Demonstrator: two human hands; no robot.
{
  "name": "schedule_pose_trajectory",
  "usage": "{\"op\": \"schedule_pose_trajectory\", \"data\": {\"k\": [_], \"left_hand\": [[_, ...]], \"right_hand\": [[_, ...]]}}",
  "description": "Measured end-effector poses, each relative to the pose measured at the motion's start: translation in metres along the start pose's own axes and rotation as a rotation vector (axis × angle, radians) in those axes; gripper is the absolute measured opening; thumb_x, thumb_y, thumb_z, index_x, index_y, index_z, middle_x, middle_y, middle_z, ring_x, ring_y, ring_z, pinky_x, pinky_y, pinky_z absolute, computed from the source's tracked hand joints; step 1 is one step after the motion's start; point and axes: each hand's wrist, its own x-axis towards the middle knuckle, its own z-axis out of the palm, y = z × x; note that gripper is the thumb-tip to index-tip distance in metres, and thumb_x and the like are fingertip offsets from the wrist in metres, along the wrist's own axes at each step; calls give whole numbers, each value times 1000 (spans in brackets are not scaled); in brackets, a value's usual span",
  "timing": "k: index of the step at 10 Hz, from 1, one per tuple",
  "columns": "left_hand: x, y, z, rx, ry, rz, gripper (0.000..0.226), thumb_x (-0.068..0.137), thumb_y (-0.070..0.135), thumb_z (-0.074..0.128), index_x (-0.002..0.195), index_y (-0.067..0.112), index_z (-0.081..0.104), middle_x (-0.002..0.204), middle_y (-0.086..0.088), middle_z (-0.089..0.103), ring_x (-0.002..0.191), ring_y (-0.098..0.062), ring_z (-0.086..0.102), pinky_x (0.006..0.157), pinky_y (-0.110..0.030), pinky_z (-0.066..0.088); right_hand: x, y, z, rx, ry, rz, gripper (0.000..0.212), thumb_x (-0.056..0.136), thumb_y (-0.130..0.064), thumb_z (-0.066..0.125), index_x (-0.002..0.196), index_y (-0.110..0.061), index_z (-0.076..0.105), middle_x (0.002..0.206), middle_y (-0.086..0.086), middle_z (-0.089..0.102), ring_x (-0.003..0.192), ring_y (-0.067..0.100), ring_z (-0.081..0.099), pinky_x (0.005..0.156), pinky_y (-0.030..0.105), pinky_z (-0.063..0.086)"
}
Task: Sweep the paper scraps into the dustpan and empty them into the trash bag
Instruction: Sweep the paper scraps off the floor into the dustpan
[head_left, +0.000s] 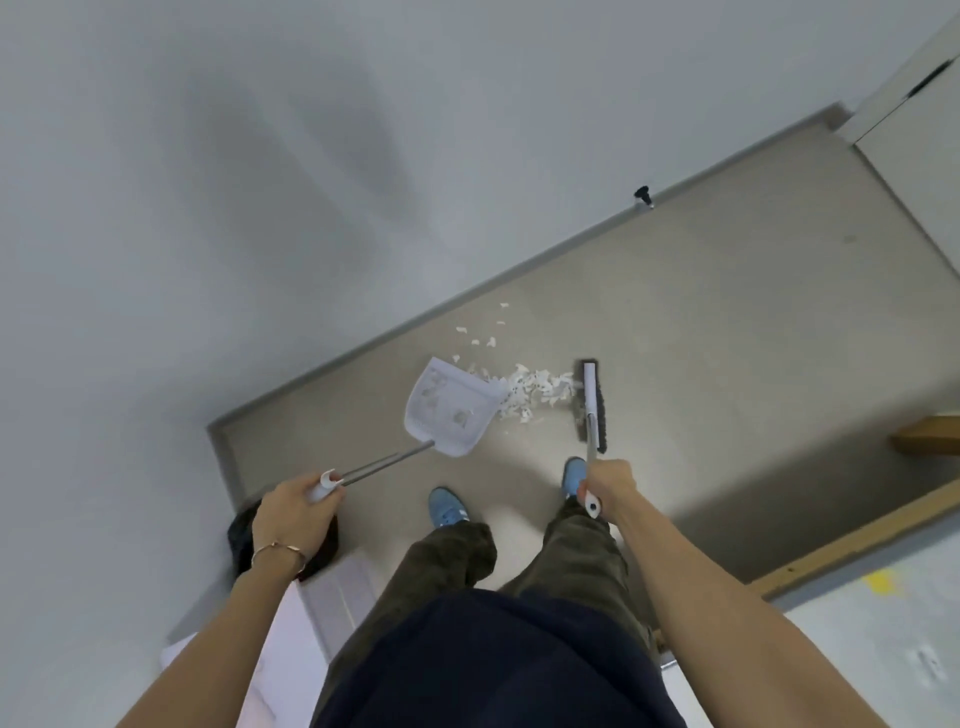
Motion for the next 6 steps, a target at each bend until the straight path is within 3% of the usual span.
{"op": "schedule_pose_trajectory", "data": {"k": [1,2,4,5,6], "left_hand": [[22,-40,-8,28,-44,71,19,87,32,64,97,20,74,84,-12,73,76,-31,62,67,-34,47],[40,-73,-10,139,-95,150,18,87,31,63,93,17,74,84,-16,71,77,-36,63,65,-35,46],[80,-112,-6,324,-112,296,26,84,31,52,84,15,73,72,-16,67,78,-39,60,66,-39,42],[103,-125,2,361,-133,305,22,83,30,56,84,17,73,72,-16,69,79,-39,62,65,-39,42],[120,-130,9,380,-152,327,16,85,27,60,91,21,74,76,-14,71,84,-38,60,67,-37,34]], "right_hand": [[-4,2,46,37,-40,8,12,90,-4,48,79,-5,52,70,9,54,57,20,54,60,32,50],[-8,5,70,45,-22,-7,13,90,-7,49,77,-6,54,67,9,57,58,21,56,65,33,51],[-15,16,88,10,187,-8,24,78,-7,46,89,5,64,63,17,62,44,28,55,46,34,49],[-14,6,87,-152,254,-35,16,79,-1,52,79,5,67,50,13,64,51,32,64,50,35,54],[-9,-12,86,-145,277,-4,16,84,2,51,76,5,64,43,9,61,38,24,57,39,24,40]]}}
